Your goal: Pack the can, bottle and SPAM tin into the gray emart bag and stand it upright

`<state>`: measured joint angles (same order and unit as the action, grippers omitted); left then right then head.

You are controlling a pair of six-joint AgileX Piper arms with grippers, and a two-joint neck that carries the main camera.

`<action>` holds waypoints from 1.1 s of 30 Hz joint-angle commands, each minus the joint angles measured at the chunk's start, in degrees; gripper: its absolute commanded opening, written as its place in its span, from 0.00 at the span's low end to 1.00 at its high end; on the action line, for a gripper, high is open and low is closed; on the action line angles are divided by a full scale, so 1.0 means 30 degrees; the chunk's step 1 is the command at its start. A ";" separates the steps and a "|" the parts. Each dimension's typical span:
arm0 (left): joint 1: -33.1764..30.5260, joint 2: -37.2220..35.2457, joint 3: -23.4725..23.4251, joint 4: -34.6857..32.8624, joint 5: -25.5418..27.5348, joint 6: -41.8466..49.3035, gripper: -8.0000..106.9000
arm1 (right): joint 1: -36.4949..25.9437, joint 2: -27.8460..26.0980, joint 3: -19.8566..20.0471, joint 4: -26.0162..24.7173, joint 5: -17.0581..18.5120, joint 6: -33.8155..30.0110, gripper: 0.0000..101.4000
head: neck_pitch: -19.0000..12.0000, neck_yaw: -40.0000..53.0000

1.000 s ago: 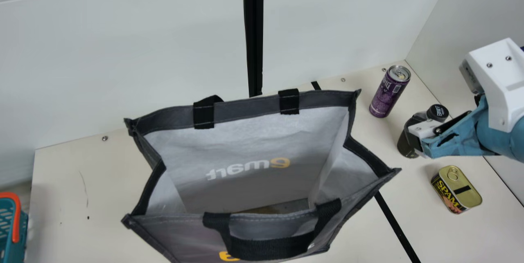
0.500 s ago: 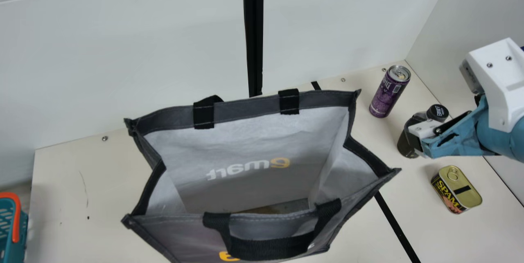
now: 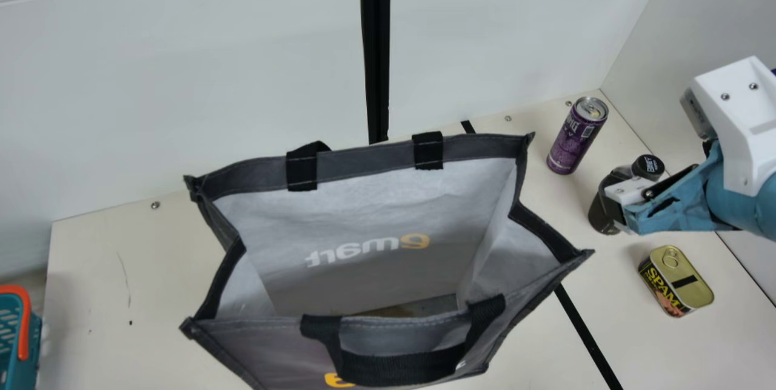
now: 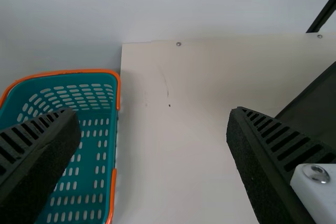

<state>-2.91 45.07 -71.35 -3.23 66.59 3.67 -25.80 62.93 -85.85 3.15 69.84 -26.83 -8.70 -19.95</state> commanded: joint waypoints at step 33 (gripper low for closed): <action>-0.8259 0.4398 -0.5708 0.5358 -0.0207 -0.4138 0.85 | 0.0000 0.0000 0.0000 0.0000 0.0000 0.0000 0.94 | -0.0433 -0.0016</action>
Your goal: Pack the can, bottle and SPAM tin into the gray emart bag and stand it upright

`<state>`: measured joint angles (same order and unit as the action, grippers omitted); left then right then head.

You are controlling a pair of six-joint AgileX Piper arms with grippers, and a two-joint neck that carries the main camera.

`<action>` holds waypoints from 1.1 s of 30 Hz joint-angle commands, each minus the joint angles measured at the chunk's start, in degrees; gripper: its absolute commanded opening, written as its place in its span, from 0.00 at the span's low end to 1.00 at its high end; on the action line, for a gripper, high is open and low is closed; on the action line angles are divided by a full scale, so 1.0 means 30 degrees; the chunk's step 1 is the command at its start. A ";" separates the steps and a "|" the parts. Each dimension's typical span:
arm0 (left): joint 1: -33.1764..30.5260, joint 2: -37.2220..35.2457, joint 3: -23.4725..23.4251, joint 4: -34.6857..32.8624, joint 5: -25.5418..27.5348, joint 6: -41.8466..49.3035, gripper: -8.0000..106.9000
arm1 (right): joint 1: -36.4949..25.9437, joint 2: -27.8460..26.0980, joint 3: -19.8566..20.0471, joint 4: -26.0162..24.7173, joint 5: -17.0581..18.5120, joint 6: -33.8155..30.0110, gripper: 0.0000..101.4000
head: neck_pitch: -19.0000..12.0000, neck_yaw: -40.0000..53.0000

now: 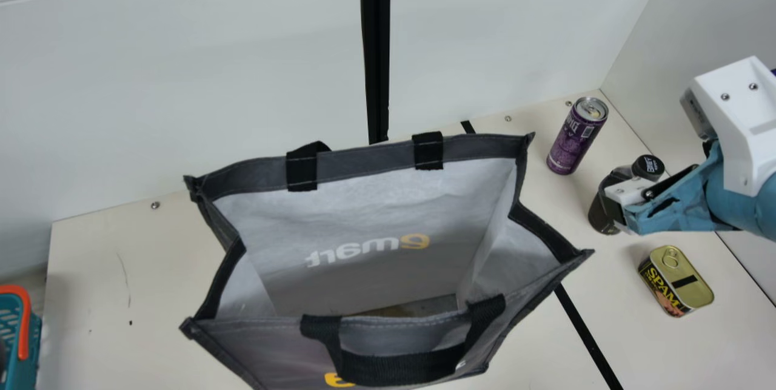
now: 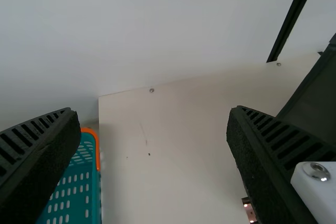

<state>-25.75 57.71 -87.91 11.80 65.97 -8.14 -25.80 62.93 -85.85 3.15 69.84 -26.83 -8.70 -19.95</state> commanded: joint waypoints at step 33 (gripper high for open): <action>-0.7417 0.5345 -0.6125 0.2568 -0.0176 -0.0881 0.85 | 0.0000 0.0000 0.0000 0.0000 0.0000 0.0000 0.94 | -0.0433 -0.0016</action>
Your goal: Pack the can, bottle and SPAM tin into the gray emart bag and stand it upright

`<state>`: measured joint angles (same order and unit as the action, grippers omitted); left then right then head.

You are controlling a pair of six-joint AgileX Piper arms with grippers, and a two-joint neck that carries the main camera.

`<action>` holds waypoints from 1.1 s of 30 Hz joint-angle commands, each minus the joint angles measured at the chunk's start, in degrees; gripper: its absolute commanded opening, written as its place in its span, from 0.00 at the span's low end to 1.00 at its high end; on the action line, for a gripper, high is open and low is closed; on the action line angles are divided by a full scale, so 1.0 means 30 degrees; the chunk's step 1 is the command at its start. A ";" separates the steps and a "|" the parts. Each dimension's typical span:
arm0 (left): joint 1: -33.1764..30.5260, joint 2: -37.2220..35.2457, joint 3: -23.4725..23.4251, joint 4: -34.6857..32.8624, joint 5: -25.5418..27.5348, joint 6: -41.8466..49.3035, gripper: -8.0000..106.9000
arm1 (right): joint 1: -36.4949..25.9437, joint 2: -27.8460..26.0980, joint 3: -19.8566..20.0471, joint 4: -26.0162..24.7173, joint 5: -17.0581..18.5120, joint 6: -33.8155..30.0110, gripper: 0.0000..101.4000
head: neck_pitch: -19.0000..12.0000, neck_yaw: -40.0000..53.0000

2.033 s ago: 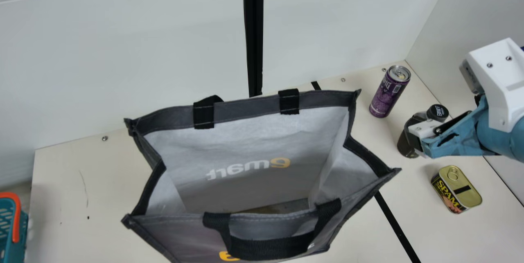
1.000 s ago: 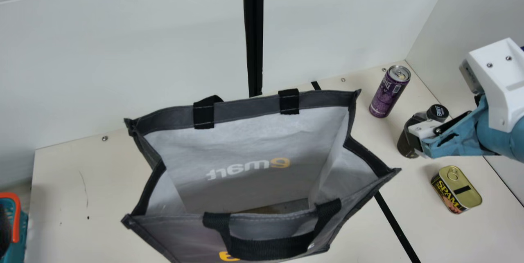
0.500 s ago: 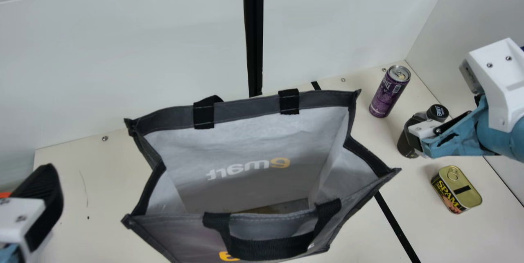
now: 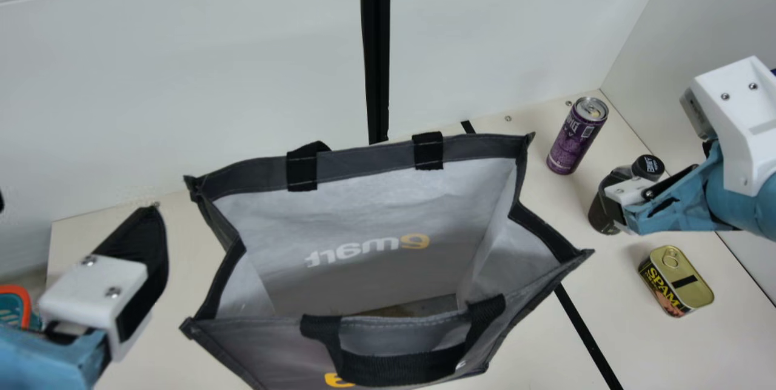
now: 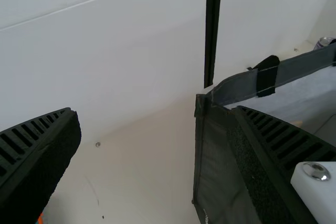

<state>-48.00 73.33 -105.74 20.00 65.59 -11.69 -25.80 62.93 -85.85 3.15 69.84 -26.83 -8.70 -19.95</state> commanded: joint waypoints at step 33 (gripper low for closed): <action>-0.2002 0.4981 -0.5408 -0.3151 0.0415 0.6931 0.85 | 0.0000 0.0000 0.0000 0.0000 0.0000 0.0000 0.94 | -0.0433 -0.0016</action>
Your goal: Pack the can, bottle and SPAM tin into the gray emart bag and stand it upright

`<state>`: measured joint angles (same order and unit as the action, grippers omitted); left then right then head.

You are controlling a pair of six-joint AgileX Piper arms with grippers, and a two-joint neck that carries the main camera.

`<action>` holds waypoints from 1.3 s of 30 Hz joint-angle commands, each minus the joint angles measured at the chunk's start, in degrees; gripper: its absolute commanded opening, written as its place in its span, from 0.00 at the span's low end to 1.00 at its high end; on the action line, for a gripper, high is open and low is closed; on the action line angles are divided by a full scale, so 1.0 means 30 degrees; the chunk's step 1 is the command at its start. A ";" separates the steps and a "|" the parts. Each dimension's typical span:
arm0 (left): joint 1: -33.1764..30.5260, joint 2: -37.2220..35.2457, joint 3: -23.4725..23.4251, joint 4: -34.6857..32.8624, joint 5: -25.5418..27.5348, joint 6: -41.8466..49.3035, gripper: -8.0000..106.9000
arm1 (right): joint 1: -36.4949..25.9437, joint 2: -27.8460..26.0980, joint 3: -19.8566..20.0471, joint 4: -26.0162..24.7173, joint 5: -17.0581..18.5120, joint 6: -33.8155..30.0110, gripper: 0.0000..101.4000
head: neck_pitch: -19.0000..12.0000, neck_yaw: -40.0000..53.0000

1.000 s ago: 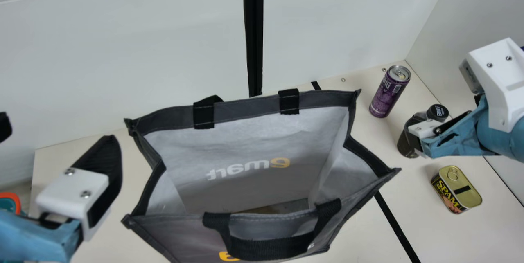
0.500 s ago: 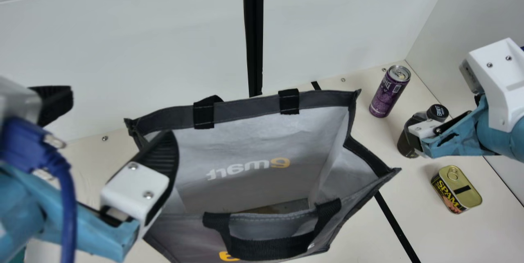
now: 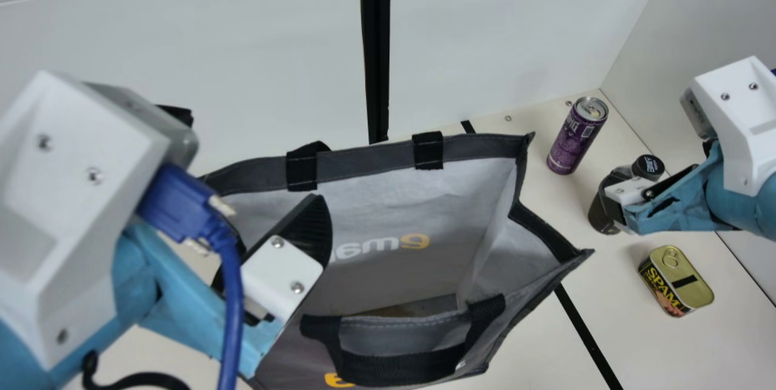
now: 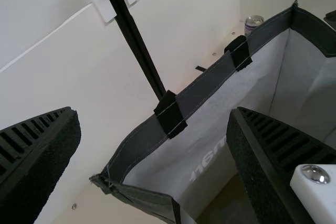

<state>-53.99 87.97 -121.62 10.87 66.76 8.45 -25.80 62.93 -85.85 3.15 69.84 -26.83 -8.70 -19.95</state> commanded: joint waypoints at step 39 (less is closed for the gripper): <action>0.0553 0.5700 -0.4274 -0.2960 0.1045 0.5961 0.85 | 0.0000 0.0000 0.0000 0.0018 0.0000 0.0000 0.94 | -0.0433 -0.0016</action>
<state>-52.49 104.79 -134.44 2.07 69.85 26.08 -25.80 62.93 -85.85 3.20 69.84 -26.83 -8.70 -19.86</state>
